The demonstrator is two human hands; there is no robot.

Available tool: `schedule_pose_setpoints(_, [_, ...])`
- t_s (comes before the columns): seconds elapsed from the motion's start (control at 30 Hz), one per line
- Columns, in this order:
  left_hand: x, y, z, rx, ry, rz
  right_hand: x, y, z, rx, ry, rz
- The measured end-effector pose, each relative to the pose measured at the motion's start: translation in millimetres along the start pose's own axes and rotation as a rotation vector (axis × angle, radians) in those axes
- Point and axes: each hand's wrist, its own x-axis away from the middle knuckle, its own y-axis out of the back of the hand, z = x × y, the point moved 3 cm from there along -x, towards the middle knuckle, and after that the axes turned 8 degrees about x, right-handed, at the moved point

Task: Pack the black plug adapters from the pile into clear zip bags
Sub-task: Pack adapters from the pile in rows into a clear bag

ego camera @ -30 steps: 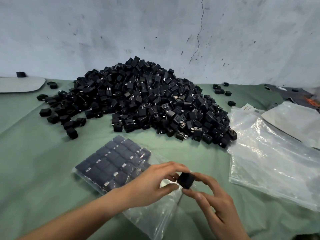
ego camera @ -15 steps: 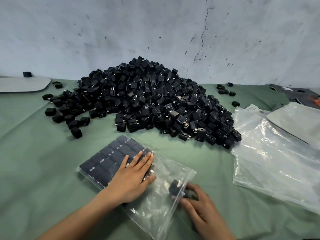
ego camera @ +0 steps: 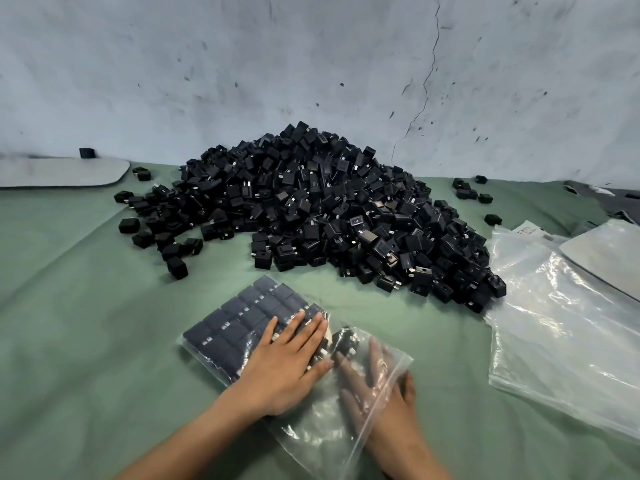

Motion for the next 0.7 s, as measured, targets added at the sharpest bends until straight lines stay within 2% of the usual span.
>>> schedule_pose_setpoints(0.07, [1,0,0,0.010,-0.002,-0.003,5,2,0,0.047,-0.072,0.038])
schedule_pose_setpoints(0.13, [1,0,-1,0.013,-0.002,-0.008,5,8,3,0.105,-0.066,0.063])
schedule_pose_setpoints(0.33, [0,0,-1,0.006,0.002,-0.012,1,14,12,-0.020,-0.030,0.110])
schedule_pose_setpoints(0.7, [-1,-1,0,0.025,0.005,0.026,-13,9,19,-0.150,-0.183,-0.021])
